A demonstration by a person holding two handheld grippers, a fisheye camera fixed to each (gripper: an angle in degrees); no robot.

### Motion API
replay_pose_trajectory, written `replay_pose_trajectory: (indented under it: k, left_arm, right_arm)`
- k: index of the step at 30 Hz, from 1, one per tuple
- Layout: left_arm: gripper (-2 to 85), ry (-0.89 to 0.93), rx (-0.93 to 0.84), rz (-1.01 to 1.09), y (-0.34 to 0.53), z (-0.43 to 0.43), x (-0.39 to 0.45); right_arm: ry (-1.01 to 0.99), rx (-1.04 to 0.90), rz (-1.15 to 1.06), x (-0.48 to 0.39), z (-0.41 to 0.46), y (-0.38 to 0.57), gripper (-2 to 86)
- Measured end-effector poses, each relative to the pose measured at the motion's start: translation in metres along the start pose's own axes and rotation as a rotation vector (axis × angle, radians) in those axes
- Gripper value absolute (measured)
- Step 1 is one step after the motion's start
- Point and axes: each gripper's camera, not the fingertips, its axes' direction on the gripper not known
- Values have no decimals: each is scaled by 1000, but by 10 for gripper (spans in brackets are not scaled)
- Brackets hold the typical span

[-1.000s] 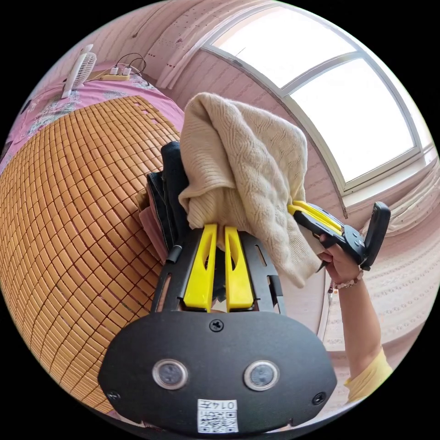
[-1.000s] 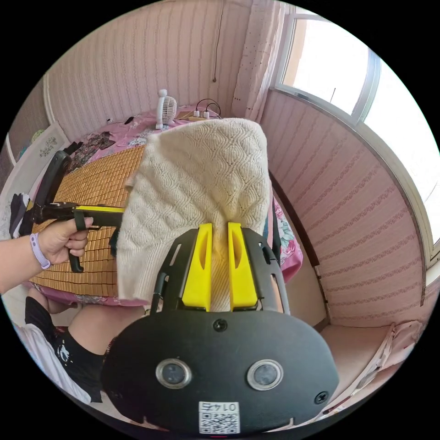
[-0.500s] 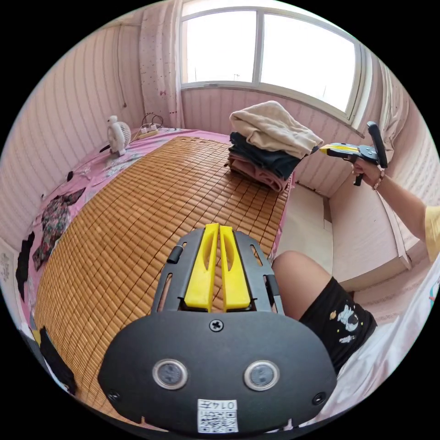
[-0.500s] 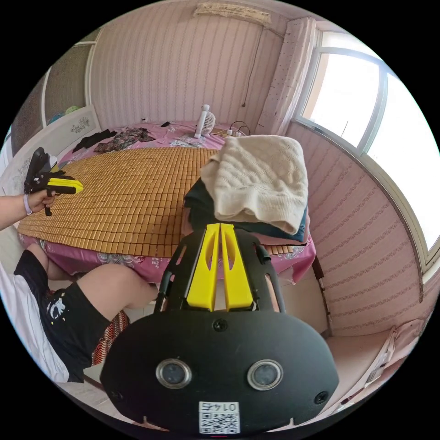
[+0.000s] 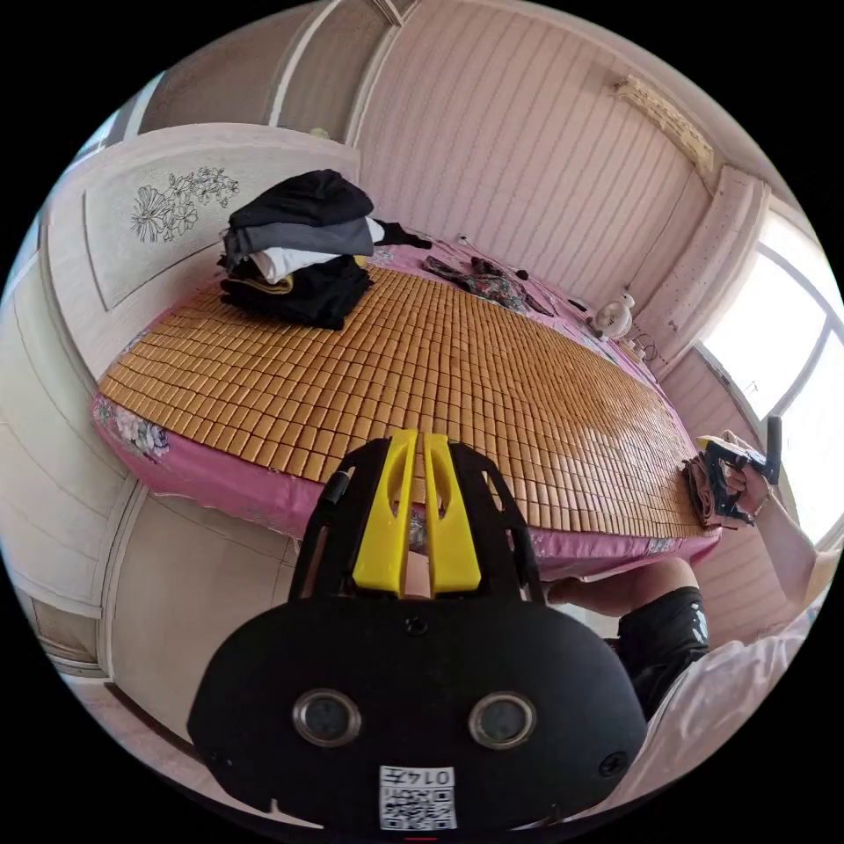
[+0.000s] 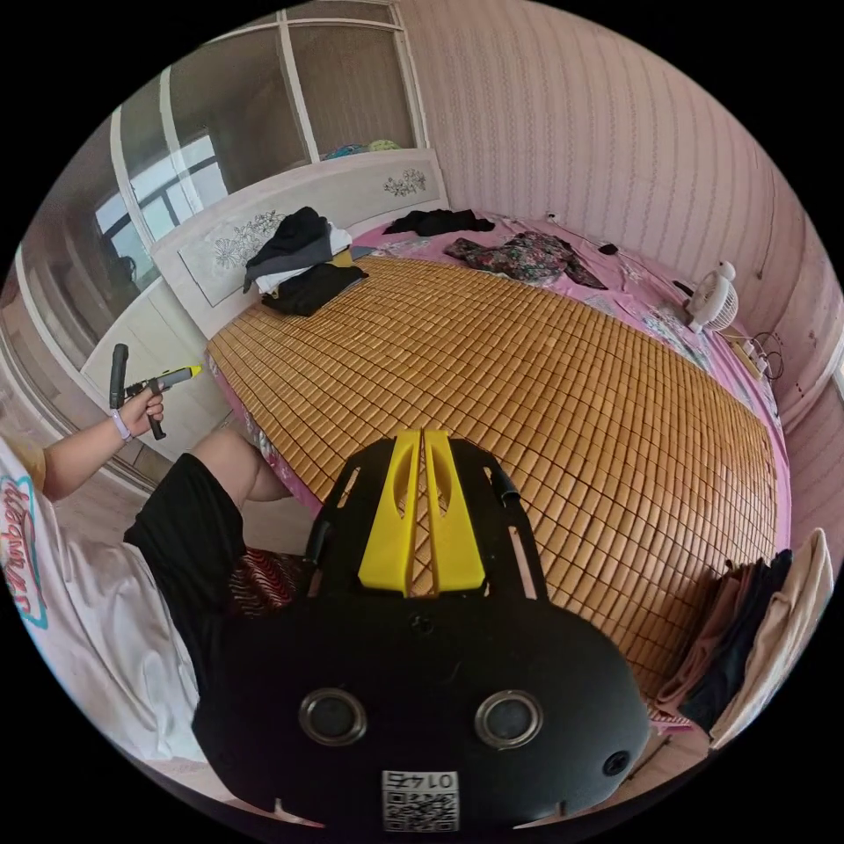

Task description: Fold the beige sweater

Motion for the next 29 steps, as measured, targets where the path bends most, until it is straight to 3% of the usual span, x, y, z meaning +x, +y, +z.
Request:
replay_pose_trajectory:
  k: [5, 8, 17, 24, 26, 29]
  left_arm:
    - [-2, 52, 2, -164, 0, -8, -101]
    - [1, 27, 61, -182, -22, -9, -135]
    - [54, -75, 289, -175, -177, -19, -228]
    - [74, -125, 351, -129, -297, -7, -268]
    - [78, -233, 306, -156, -322, 10, -277]
    - [69, -253, 166, -187, -342, 38, -292]
  right_arm:
    - [-288, -64, 8, -46, 97, -104, -2]
    - [-359, -88, -39, -78, 146, -162, 22]
    - [-341, -2, -171, -147, 261, -336, 91]
    - [-164, 166, -175, -207, 336, -464, 114]
    - [-136, 180, -130, -218, 352, -485, 91]
    - [-173, 117, -111, -234, 371, -509, 53]
